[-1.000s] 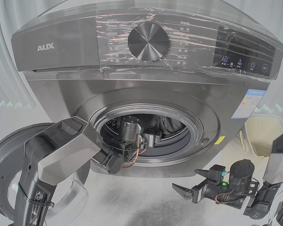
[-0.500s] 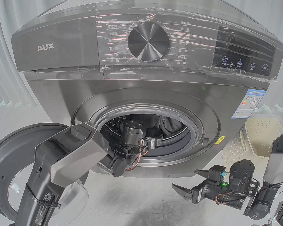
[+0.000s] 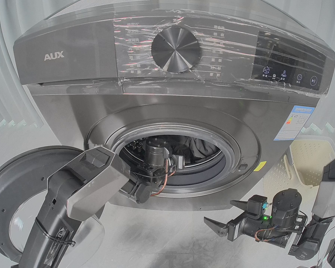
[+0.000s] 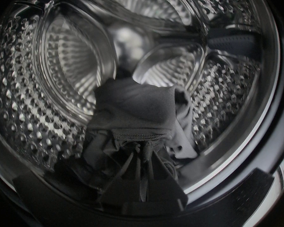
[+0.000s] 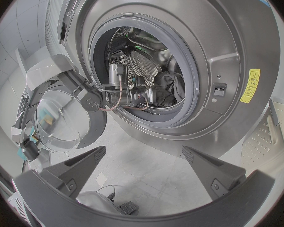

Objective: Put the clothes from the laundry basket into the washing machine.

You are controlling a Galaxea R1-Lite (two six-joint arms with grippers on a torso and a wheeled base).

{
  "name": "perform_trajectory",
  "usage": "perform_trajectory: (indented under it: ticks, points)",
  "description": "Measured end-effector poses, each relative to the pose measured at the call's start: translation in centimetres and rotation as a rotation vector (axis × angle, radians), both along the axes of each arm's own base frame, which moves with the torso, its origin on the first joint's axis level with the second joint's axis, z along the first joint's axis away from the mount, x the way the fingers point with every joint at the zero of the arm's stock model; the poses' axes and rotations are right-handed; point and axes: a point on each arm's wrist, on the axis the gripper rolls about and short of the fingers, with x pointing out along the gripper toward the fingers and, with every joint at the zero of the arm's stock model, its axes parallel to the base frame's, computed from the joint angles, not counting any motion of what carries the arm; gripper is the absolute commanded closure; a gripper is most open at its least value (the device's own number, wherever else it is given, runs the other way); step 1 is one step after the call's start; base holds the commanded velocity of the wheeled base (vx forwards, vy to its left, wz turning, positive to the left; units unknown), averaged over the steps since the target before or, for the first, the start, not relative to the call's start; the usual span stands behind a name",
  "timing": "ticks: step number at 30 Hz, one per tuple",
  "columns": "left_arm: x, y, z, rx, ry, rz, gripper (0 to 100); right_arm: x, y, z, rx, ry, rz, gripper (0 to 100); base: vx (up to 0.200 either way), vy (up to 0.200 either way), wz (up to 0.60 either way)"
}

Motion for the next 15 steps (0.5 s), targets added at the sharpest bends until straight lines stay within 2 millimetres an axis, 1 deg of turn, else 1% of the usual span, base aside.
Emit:
perform_trajectory:
  ticks: [9,11,15]
  points:
    - [3.8,1.1,4.1,-0.098,-0.164,0.105,100,0.0,0.0,0.0,0.001,-0.001,0.0,0,0.0,0.0,0.0]
    - [4.6,1.5,4.7,-0.114,-0.192,0.127,100,0.0,0.0,0.0,0.001,-0.002,0.0,0,0.0,0.0,0.0]
    - [5.4,2.0,4.6,-0.121,-0.207,0.149,100,0.0,0.0,0.1,0.002,-0.002,0.0,0,0.0,0.0,0.0]
